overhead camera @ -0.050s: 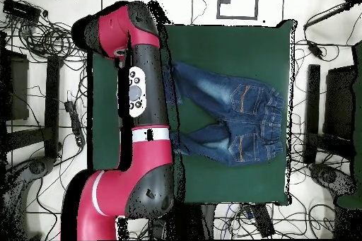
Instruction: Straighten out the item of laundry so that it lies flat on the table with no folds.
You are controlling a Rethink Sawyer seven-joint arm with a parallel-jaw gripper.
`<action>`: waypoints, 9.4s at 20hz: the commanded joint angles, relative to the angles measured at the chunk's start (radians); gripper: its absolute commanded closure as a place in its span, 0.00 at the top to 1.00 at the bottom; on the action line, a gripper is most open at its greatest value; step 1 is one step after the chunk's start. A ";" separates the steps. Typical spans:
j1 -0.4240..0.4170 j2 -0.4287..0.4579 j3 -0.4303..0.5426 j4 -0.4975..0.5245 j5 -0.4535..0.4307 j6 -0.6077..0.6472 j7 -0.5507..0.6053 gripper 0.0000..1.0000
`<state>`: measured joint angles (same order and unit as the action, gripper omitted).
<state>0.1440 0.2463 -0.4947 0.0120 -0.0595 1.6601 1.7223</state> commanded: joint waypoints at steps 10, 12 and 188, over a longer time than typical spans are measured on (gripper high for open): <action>0.010 0.012 -0.029 -0.032 0.120 -0.016 -0.281 1.00; 0.009 0.013 -0.041 -0.034 0.128 -0.022 -0.282 1.00; 0.158 -0.446 0.098 1.263 0.624 -0.796 0.940 1.00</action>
<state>0.2747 -0.2507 -0.4376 1.3430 0.5487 0.7536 2.3566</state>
